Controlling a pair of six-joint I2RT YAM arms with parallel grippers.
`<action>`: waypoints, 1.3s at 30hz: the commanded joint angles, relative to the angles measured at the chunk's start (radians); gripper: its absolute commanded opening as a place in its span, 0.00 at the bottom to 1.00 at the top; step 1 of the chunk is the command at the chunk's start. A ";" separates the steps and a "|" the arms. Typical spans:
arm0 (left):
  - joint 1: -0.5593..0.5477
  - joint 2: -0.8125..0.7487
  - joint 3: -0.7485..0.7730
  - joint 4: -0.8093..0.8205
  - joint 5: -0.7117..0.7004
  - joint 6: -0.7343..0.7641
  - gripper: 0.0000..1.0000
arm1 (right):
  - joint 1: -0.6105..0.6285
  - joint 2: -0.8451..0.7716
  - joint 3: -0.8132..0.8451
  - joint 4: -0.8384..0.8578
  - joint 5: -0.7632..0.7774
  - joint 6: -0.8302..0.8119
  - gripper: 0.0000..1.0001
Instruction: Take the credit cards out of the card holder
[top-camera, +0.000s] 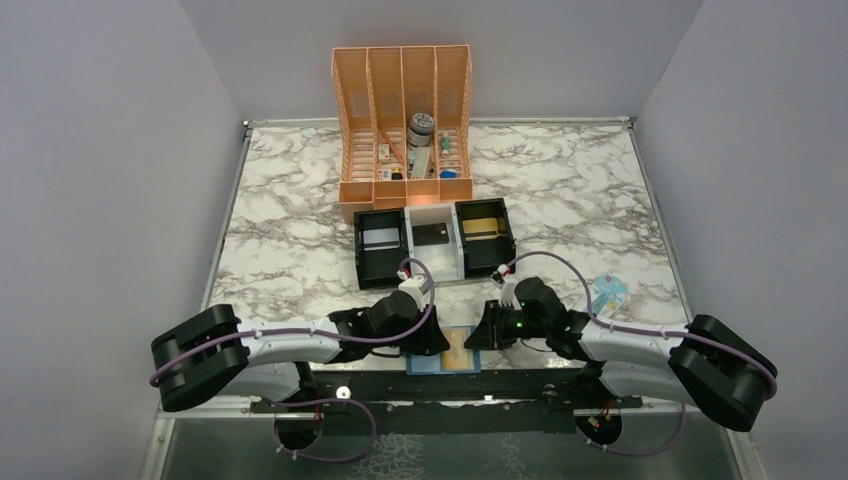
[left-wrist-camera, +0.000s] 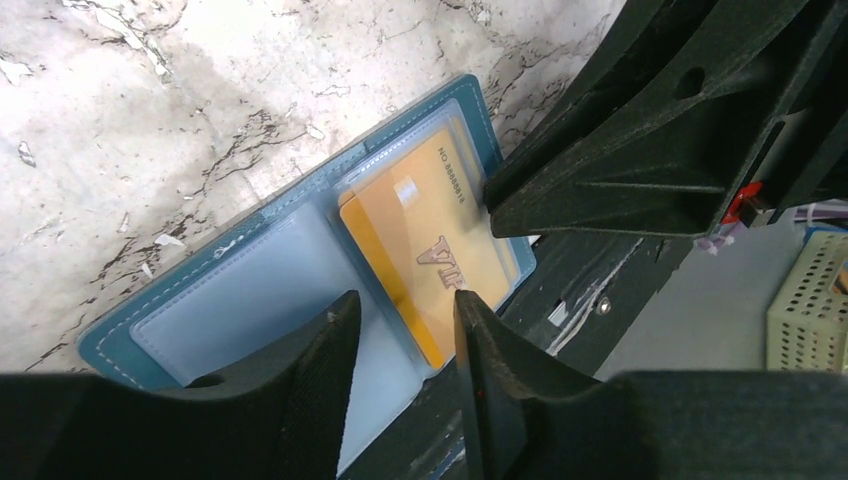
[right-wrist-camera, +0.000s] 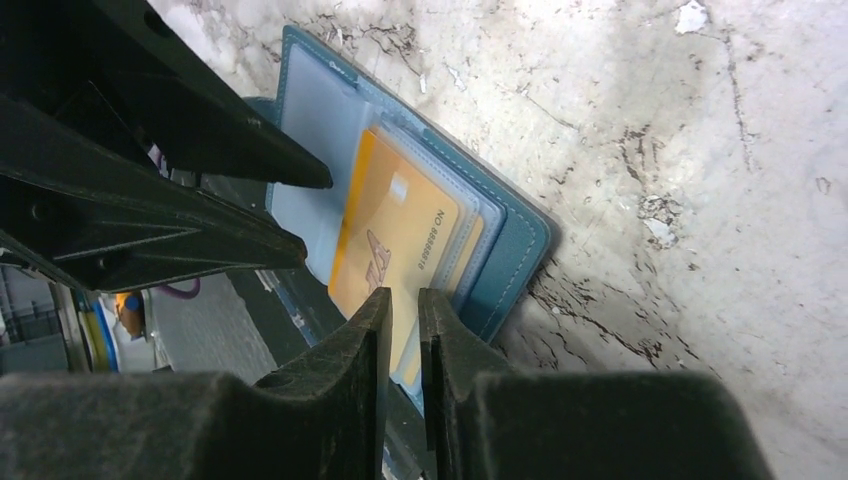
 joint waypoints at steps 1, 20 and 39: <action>-0.013 0.019 -0.024 0.062 -0.041 -0.050 0.39 | 0.009 -0.020 -0.020 -0.007 0.085 0.029 0.17; -0.036 0.099 -0.097 0.260 -0.061 -0.171 0.22 | 0.009 0.021 -0.058 0.068 0.038 0.039 0.16; -0.037 0.002 -0.159 0.264 -0.116 -0.194 0.00 | 0.009 -0.162 0.002 -0.074 0.037 -0.009 0.16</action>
